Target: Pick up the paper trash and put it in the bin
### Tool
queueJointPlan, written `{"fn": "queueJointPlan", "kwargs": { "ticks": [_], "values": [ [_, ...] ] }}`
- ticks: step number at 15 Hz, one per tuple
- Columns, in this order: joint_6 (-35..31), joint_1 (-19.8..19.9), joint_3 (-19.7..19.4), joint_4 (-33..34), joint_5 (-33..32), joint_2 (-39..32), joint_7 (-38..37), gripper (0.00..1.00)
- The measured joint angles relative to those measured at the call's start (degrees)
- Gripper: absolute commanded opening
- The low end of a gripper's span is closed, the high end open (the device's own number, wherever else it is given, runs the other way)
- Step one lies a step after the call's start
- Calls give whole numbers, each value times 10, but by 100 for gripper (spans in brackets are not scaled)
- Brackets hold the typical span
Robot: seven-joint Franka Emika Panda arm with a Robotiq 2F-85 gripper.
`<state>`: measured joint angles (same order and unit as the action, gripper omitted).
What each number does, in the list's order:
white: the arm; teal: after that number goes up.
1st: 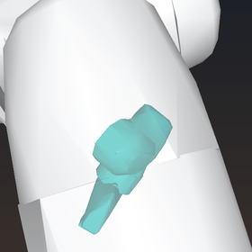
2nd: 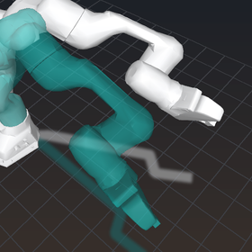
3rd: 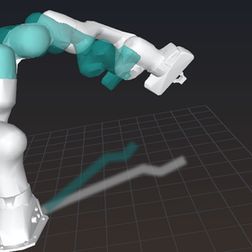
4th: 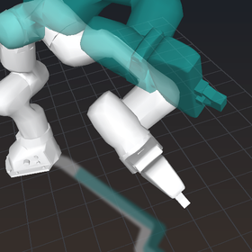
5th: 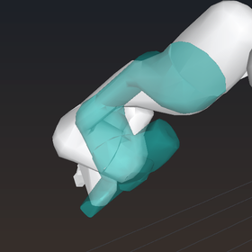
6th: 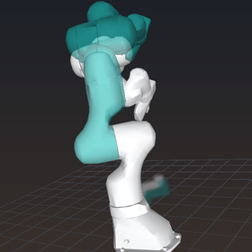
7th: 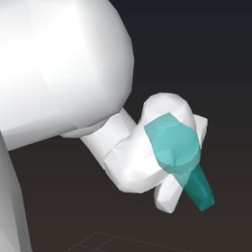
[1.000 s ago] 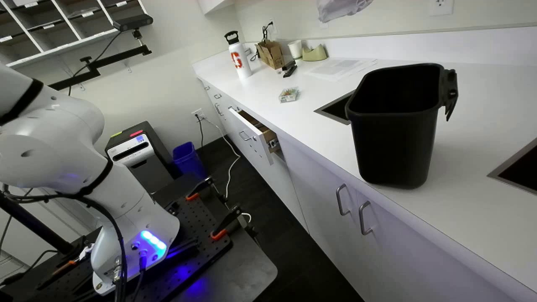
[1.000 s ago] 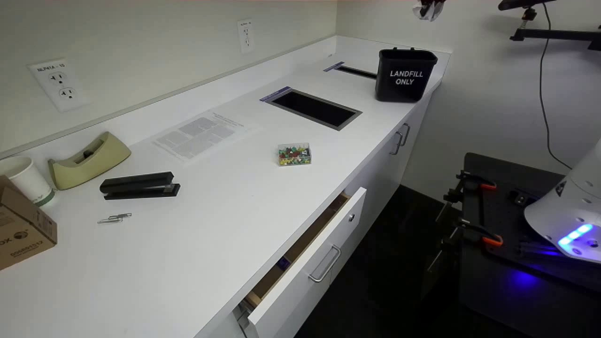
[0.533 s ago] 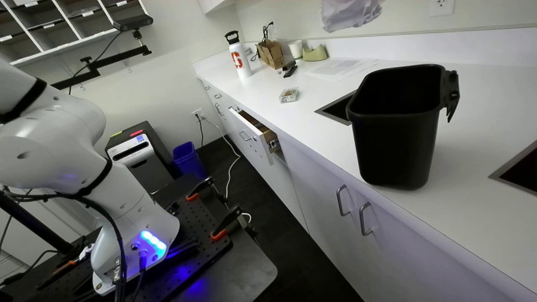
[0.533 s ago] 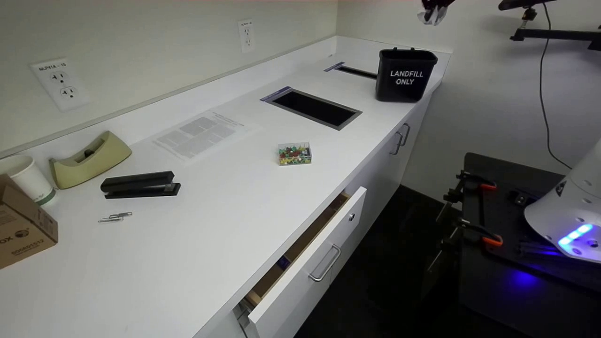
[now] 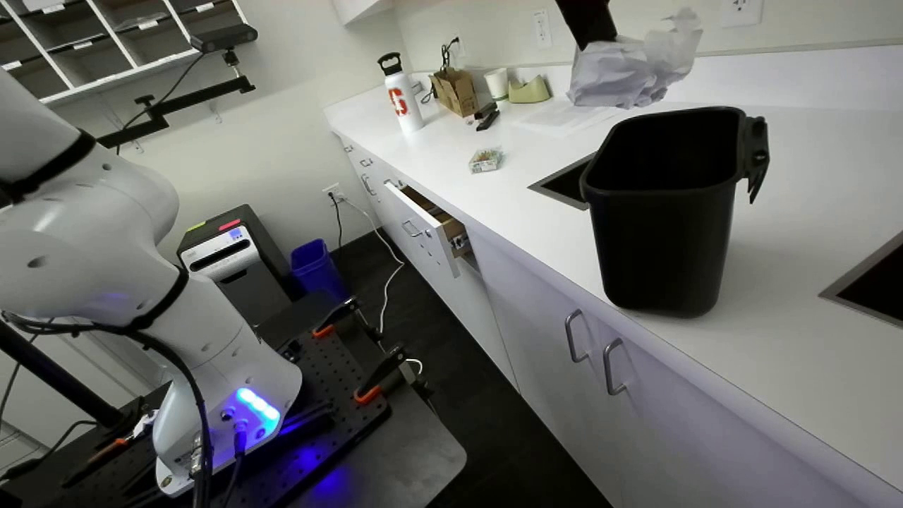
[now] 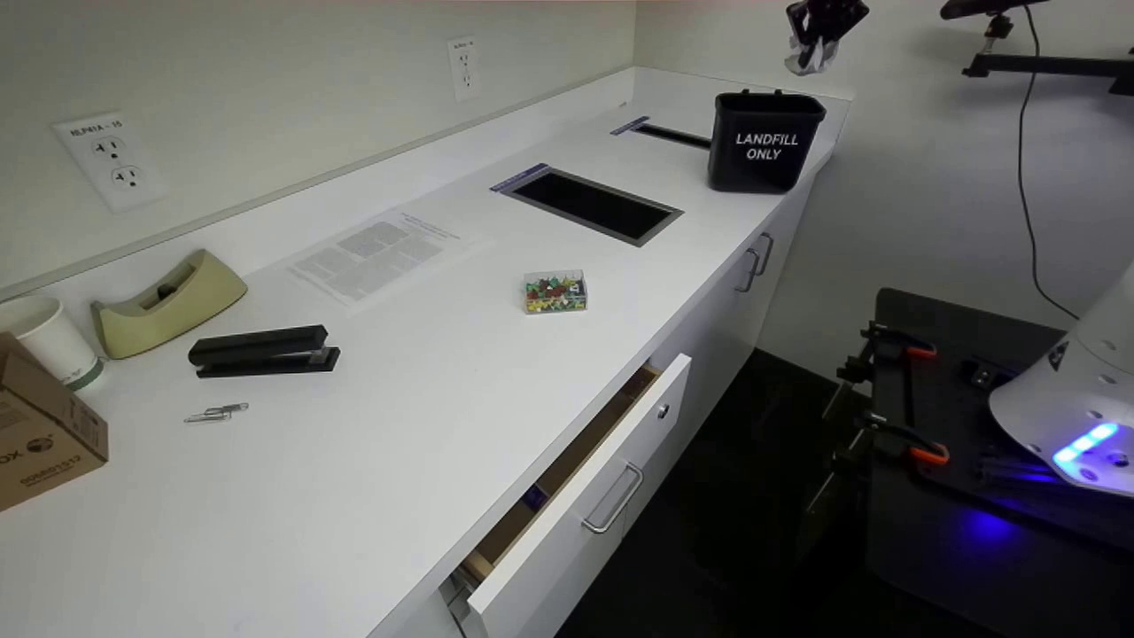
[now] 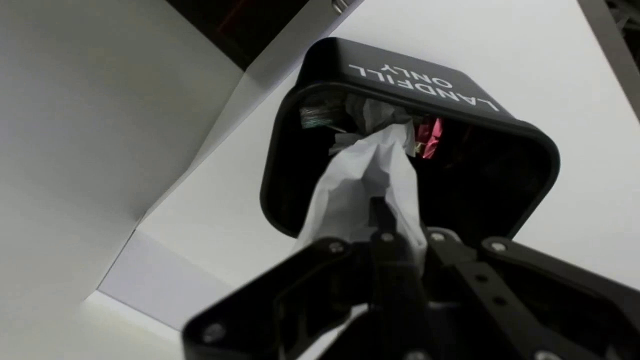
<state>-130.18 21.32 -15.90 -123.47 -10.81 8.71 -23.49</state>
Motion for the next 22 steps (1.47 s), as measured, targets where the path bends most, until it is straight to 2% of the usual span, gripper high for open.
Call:
{"fn": "queueJointPlan", "kwargs": {
  "ticks": [1, 2, 3, 4, 12, 14, 22],
  "values": [
    [0, -2, -2, 5, 18, -9, 18, 2],
    [0, -3, -3, 9, 32, -17, 33, 30],
    [1, -3, -3, 13, 41, -26, 43, 31],
    [2, -4, -3, 17, 46, -34, 47, 36],
    [5, -6, -3, 37, 49, -64, 51, 97],
    [5, -7, -3, 41, 49, -67, 51, 100],
    [6, -16, -3, 51, 48, -83, 51, 100]
  ]
}}
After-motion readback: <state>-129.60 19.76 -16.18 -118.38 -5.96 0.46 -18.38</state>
